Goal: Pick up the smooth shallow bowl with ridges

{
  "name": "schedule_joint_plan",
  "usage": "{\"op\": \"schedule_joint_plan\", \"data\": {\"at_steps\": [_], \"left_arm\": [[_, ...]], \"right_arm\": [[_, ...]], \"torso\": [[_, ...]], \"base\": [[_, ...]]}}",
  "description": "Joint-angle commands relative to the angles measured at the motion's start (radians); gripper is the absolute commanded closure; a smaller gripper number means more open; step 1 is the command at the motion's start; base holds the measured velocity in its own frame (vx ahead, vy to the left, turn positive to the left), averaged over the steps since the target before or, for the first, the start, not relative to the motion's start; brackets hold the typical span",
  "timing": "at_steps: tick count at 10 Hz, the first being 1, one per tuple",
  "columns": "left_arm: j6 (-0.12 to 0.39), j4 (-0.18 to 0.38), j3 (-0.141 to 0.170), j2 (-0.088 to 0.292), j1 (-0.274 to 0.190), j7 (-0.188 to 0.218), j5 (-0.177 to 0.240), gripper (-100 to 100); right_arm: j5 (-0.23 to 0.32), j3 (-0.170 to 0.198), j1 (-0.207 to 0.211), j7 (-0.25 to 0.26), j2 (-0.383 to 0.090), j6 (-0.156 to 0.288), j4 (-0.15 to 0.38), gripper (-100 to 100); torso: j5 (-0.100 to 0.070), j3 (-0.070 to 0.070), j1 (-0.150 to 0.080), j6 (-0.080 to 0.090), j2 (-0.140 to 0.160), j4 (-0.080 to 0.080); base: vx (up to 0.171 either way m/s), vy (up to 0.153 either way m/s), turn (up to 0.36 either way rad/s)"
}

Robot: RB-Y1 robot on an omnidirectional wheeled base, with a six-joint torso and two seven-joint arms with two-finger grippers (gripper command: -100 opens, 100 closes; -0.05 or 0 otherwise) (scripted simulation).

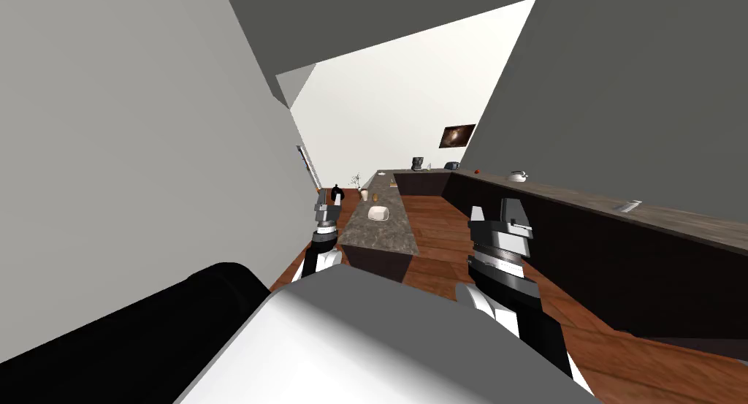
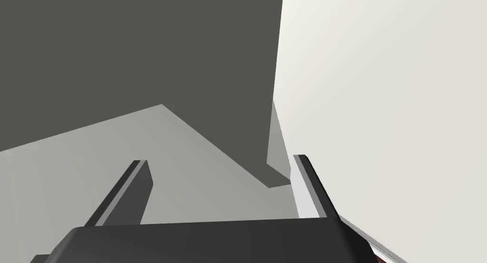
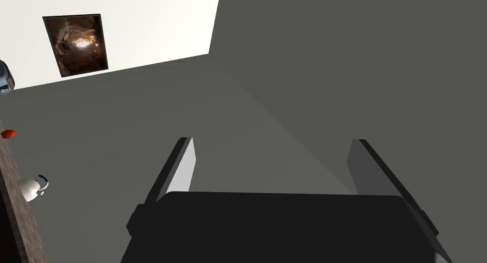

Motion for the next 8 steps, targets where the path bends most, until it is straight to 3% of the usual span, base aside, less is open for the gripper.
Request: {"op": "schedule_joint_plan", "data": {"at_steps": [1, 2, 6, 8], "left_arm": [[0.024, 0.014, 0.008, 0.029, -0.015, 0.003, -0.006, -100], [0.058, 0.033, 0.019, 0.053, -0.037, 0.006, -0.015, -100], [0.163, 0.088, 0.053, 0.092, -0.103, 0.018, -0.041, -100], [0.202, 0.105, 0.063, 0.1, -0.124, 0.022, -0.049, -100]], "right_arm": [[0.0, 0.0, 0.0, 0.0, 0.0, 0.0, 0.0, 0], [0.0, 0.0, 0.0, 0.0, 0.0, 0.0, 0.0, 0], [0.0, 0.0, 0.0, 0.0, 0.0, 0.0, 0.0, 0], [0.0, 0.0, 0.0, 0.0, 0.0, 0.0, 0.0, 0]], "torso": [[0.0, 0.0, 0.0, 0.0, 0.0, 0.0], [0.0, 0.002, 0.0, 0.0, 0.004, 0.001], [0.0, 0.006, -0.001, 0.0, 0.011, 0.003], [0.0, 0.005, 0.0, 0.0, 0.007, 0.002]], "base": [[-0.085, 0.0, -0.069], [-0.176, -0.047, -0.143], [-0.168, -0.035, -0.126], [-0.08, -0.016, -0.057]]}}
